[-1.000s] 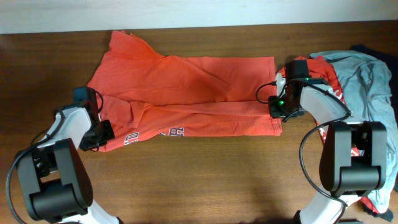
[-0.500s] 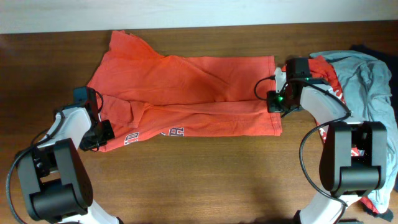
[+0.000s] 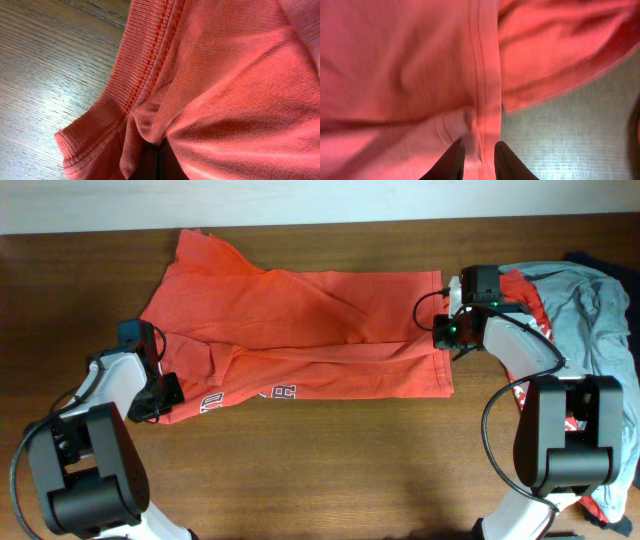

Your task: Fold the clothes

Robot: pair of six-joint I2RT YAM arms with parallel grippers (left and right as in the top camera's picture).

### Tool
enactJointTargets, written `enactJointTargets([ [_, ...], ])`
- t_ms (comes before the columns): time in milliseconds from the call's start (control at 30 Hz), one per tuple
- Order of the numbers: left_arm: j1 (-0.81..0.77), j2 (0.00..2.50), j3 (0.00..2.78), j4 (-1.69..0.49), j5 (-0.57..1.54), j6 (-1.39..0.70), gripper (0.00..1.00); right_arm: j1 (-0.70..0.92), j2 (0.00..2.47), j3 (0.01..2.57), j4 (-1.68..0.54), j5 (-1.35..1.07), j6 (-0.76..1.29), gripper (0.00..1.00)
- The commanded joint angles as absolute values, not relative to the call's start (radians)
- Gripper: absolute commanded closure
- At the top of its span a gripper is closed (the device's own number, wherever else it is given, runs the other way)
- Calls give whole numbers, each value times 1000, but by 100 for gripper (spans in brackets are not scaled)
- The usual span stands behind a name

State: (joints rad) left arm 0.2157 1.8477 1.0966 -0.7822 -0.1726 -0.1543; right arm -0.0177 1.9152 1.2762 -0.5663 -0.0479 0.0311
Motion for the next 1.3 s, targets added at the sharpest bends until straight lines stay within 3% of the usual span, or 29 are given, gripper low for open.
enactJointTargets([
  [0, 223, 1861, 1080, -783, -176, -167, 100, -14, 1898, 1291, -618, -25, 46, 75],
  [200, 223, 1861, 1080, -782, -176, -167, 100, -13, 1880, 1290, -712, -147, -31, 85],
  [567, 223, 1861, 1080, -791, -177, -167, 100, -12, 2007, 1281, -749, -140, -46, 85],
  [867, 224, 1861, 1079, -895, -181, -167, 93, -14, 2065, 1278, -963, -109, -45, 87],
  [1267, 224, 1861, 1079, -1055, -282, -220, 94, -14, 2065, 1278, -1145, 126, 46, 88],
])
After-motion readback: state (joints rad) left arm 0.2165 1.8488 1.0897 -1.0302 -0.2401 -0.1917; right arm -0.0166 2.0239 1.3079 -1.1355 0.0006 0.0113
